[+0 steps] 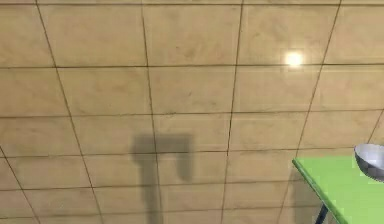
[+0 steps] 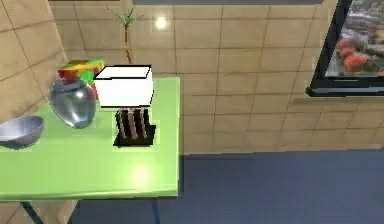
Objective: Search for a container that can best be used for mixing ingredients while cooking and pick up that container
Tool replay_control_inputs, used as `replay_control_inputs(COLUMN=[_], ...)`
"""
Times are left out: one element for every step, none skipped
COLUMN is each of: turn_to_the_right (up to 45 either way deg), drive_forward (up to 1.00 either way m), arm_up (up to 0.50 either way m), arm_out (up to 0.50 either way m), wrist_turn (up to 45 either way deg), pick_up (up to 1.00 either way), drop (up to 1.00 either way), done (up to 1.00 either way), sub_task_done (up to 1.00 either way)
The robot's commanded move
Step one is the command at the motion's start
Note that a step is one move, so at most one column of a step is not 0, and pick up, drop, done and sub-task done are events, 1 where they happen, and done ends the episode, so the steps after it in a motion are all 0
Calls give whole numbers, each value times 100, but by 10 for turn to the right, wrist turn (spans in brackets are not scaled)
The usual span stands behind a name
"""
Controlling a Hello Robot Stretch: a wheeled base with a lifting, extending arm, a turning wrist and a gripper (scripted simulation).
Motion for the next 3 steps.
replay_control_inputs(turn_to_the_right=[-390,450,30], drive_forward=[0,0,0], arm_up=[0,0,0], arm_out=[0,0,0], wrist_turn=[0,0,0], pick_up=[0,0,0], drop=[0,0,0], done=[0,0,0], sub_task_done=[0,0,0])
